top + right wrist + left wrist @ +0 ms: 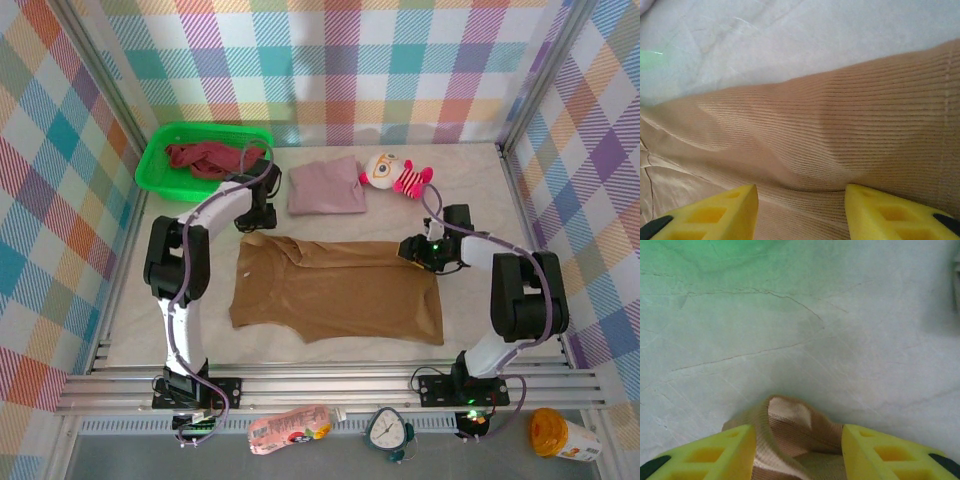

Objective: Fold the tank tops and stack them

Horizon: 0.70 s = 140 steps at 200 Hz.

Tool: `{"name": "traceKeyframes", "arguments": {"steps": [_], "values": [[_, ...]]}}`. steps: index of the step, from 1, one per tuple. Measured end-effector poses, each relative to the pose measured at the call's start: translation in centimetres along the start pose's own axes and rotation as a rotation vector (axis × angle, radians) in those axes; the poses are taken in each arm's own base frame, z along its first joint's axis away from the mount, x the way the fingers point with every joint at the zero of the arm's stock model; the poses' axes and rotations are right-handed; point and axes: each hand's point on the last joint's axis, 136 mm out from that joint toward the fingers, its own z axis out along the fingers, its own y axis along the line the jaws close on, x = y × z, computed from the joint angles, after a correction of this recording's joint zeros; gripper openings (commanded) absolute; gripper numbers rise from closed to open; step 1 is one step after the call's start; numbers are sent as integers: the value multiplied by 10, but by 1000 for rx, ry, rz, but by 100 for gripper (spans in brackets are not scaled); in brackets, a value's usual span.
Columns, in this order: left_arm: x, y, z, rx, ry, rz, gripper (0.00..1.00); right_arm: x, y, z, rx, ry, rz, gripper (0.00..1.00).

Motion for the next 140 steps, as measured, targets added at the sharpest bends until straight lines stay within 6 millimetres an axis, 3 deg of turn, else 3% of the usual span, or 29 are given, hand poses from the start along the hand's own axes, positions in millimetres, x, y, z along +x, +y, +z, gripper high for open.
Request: {"name": "traceKeyframes", "arguments": {"steps": [46, 76, 113, 140], "values": [[8, 5, 7, -39, 39, 25, 38, 1, -3, 2, 12, 5, 17, 49], [11, 6, 10, -42, 49, 44, 28, 1, -4, 2, 14, 5, 23, 49], [37, 15, 22, -70, 111, 70, 17, 1, -4, 3, 15, 7, 25, 48], [47, 20, 21, -75, 124, 85, 9, 1, -5, 3, 15, 8, 25, 47]]}}
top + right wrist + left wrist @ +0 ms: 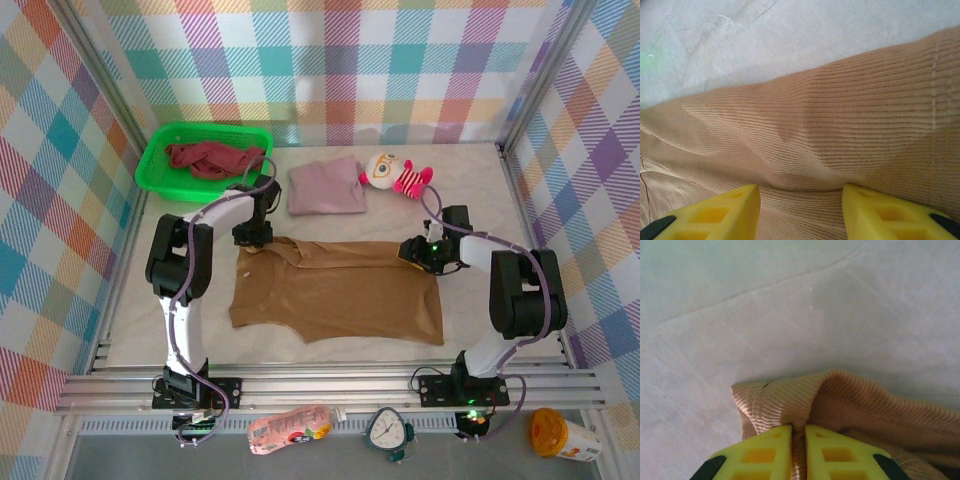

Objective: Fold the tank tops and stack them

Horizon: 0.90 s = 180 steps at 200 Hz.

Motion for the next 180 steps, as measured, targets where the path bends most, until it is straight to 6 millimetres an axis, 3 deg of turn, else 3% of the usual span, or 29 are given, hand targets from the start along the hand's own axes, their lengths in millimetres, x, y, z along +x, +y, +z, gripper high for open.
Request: {"name": "traceKeyframes", "arguments": {"steps": [45, 100, 141, 180], "values": [[5, 8, -20, 21, -50, 0, 2, 0, 0, 0, 0, 0, 0, 47], [33, 10, 1, 19, 6, 63, 0, 1, -4, -1, 25, 8, 12, 46], [32, 15, 9, -26, 9, 116, 0, -1, -7, 0, 51, 36, 36, 45], [13, 26, 16, -129, -15, 168, 0, -13, -10, 1, 92, 60, 46, 45]]}}
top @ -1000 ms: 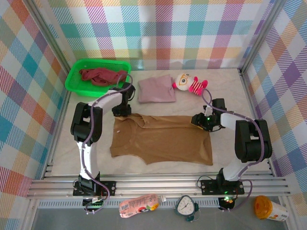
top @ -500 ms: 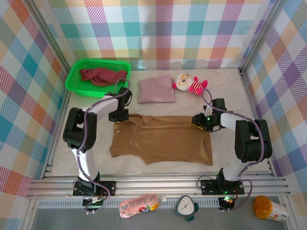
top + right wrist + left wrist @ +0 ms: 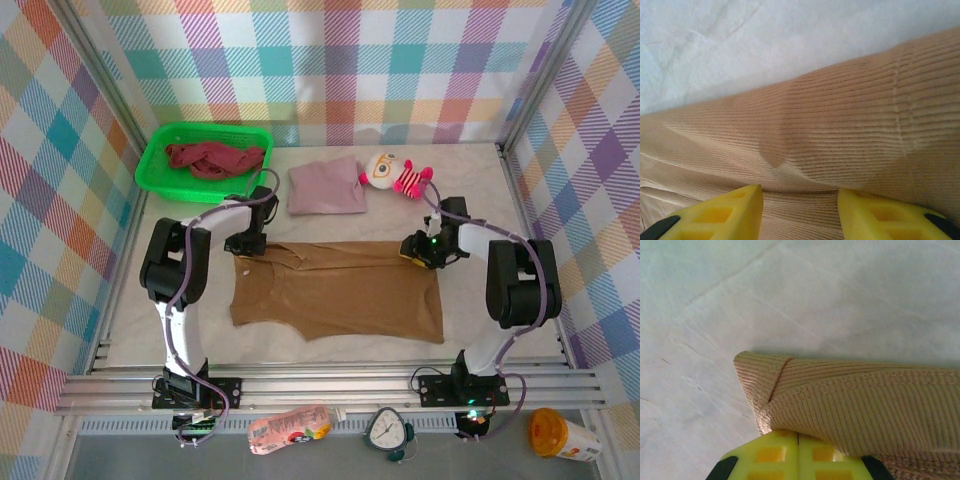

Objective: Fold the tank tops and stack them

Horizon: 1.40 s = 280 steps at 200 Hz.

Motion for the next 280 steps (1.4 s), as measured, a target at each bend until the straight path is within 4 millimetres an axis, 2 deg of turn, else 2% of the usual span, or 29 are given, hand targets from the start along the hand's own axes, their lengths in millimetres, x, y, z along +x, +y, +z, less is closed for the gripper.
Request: {"name": "traceKeyframes", "arguments": {"steps": [37, 73, 96, 113, 136, 146, 161, 187, 207, 229, 243, 264, 280], "values": [[-13, 12, 7, -50, -6, 7, 0, -11, 1, 3, 17, 17, -24, 45], [-27, 16, 8, -68, -22, 15, 1, -20, 6, 3, 3, 12, -66, 47], [-27, 18, 9, -70, -20, 11, 12, -21, 14, -4, -32, 3, -110, 49], [-28, 21, 7, -63, -11, -4, 31, -19, 29, -16, -83, -7, -183, 51], [-28, 24, 1, -36, 3, -37, 46, -8, 50, -36, -122, -15, -315, 53], [-24, 26, -6, -19, 12, -51, 50, -2, 62, -47, -135, -26, -385, 54], [-18, 25, -23, 29, 8, -87, 52, 11, 74, -62, -150, -49, -486, 55], [6, 12, -63, 193, -17, -176, 52, 51, 87, -76, -146, -61, -689, 58], [39, -10, -76, 313, 21, -229, 52, 87, 86, -75, -135, -22, -836, 58], [85, -45, -67, 392, 139, -239, 52, 117, 69, -73, -107, 25, -951, 60], [112, -59, -56, 407, 214, -239, 49, 135, 57, -72, -79, 57, -1029, 61], [139, -60, -38, 393, 284, -261, 46, 161, 44, -71, -42, 124, -1166, 60], [139, -53, -35, 398, 289, -293, 45, 176, 32, -70, -21, 179, -1246, 60]]}}
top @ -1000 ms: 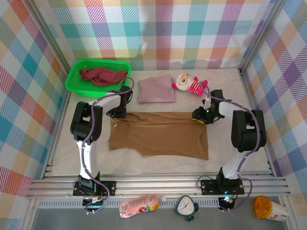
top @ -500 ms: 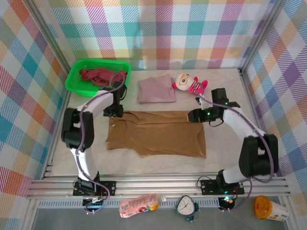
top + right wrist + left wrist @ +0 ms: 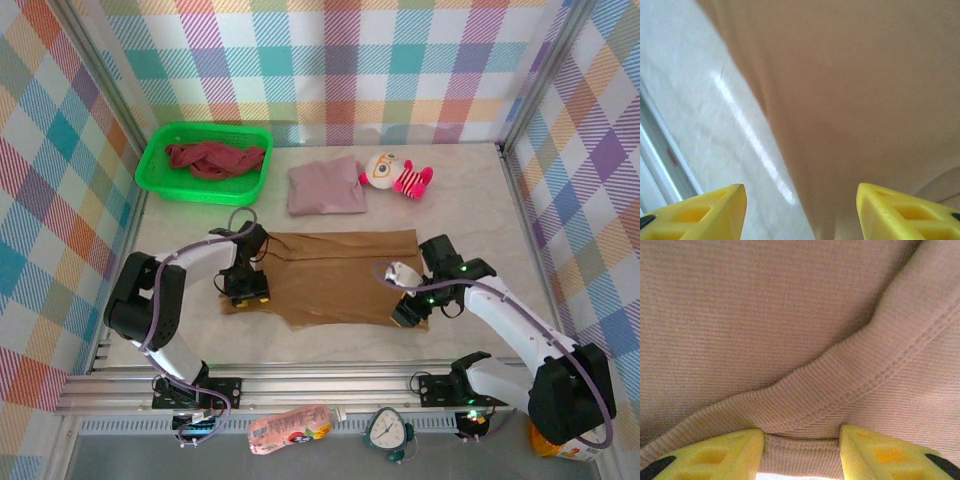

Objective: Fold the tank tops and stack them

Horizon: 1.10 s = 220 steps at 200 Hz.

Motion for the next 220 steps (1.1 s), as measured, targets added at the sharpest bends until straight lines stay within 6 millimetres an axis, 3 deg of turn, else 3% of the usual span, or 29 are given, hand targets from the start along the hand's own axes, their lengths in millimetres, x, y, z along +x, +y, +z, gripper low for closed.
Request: {"name": "traceKeyframes", "arguments": {"steps": [47, 73, 112, 142, 186, 220], "values": [[-16, 25, -2, -4, -9, -45, 44, 35, 15, 12, -15, 128, -133, 56], [-27, 39, -6, -51, -26, -37, 47, 37, 27, 21, -41, 150, -206, 54], [-32, 41, -12, -58, -35, -36, 51, 37, 45, 34, -89, 186, -302, 50], [-10, 27, -19, -2, -42, -56, 51, 38, 52, 43, -112, 215, -341, 49], [52, -7, -18, 79, -15, -63, 51, 46, 47, 59, -113, 293, -341, 34], [74, -21, -10, 115, 0, -134, 51, 44, 43, 60, -89, 291, -340, 24]]}}
